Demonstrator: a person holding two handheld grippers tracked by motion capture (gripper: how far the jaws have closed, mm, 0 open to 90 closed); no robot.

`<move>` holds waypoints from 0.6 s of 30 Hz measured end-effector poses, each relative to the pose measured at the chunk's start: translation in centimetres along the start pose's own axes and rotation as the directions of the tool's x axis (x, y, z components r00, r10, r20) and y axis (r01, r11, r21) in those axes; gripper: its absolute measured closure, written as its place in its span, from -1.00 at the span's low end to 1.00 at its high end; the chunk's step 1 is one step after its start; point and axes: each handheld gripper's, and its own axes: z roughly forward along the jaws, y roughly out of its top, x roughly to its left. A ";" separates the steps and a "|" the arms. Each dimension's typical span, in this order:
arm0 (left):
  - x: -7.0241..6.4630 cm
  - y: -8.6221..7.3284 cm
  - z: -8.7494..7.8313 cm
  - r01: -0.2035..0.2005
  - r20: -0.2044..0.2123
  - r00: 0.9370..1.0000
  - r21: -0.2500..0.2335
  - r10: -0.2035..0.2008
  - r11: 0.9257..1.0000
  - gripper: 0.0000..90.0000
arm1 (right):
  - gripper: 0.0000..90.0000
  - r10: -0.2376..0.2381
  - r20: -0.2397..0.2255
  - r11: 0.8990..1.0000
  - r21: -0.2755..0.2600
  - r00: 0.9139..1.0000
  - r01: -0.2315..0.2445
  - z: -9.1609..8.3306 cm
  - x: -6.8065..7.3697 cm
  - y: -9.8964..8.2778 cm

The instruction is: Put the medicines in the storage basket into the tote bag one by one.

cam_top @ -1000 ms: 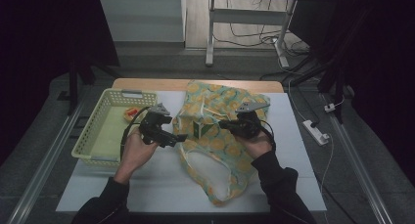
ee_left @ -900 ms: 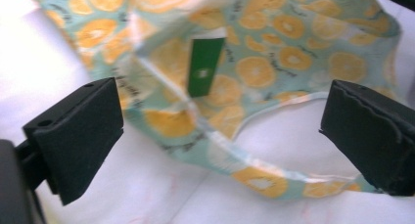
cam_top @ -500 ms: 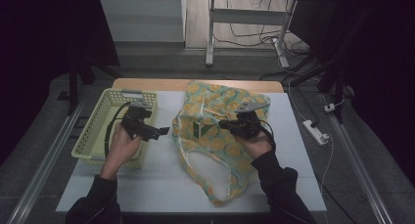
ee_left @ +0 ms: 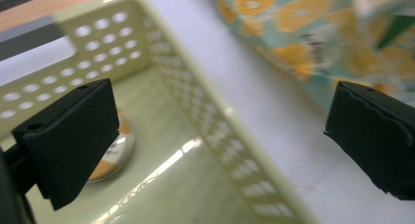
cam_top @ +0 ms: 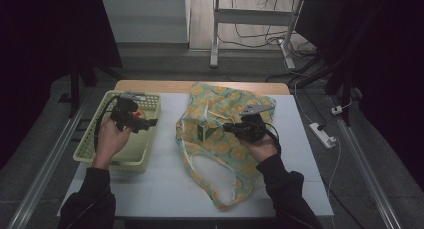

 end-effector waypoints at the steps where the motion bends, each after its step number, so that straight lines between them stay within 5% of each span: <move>1: 0.4 0.0 0.1 0.012 -0.007 1.000 0.006 -0.012 1.000 -1.00 | 0.98 0.001 0.000 1.000 0.001 1.000 -0.001 0.1 0.0 0.0; 9: 4.1 -0.2 1.9 0.081 -0.090 0.993 0.058 -0.076 0.995 -1.00 | 0.98 0.005 0.000 1.000 0.000 1.000 -0.005 0.0 -0.1 -0.1; 18: 6.4 -0.4 3.9 0.125 -0.088 0.989 0.105 -0.116 0.987 -1.00 | 0.98 0.006 -0.002 1.000 0.004 1.000 -0.006 0.2 -0.1 -0.1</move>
